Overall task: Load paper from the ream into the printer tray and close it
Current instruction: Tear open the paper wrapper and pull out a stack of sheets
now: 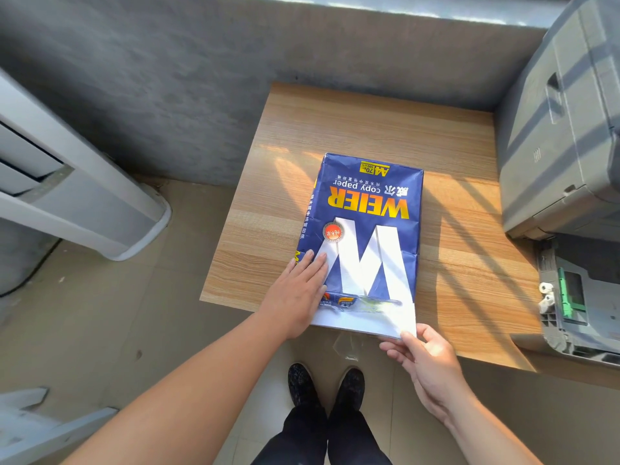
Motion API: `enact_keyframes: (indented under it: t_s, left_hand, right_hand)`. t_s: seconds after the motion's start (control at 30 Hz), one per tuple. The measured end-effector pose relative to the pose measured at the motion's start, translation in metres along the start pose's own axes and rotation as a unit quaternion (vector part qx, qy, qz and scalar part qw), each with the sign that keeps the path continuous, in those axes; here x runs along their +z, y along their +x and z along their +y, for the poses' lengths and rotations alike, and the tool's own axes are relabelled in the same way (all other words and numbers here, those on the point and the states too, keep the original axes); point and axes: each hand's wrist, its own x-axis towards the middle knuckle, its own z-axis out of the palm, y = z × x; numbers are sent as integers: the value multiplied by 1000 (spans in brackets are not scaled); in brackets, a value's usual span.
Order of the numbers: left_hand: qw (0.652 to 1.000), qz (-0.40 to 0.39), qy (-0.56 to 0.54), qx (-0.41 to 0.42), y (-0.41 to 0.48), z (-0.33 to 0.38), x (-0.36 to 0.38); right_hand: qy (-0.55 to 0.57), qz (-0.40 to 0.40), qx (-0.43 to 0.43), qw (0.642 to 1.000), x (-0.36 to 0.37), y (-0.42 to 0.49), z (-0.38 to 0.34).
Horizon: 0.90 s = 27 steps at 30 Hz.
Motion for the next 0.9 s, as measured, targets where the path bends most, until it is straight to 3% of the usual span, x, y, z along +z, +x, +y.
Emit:
enact_keyframes:
  t_s: [0.07,0.17,0.23,0.33,0.53,0.7,0.9]
  left_hand:
    - [993,46,-103,-46,-9,3,-2]
    - [919,130,-313,-203,-29,12,3]
    - [871,135,-385,-274,-38,17,8]
    - [836,134,-433,-310,-44,20,6]
    - [822,116,-455,-323,-53,20,3]
    - [795,111,-500,-324,-57,9,12]
    - [793,102,-513,-311,-67,7,23]
  right_hand:
    - [-2,-14,26,1000,-4,-2,2]
    - [-22,-18,20,999,-4,8,-7]
    - [-43,3,-7,999,4,17,-16]
    - [-62,40,-46,996,14,25,-16]
    - [-1,-9,-27,1000,22,1,-15]
    - [-3,-21,-4,1000,17,-8,-15]
    - [-39,-30,16,999,15,-24,-9]
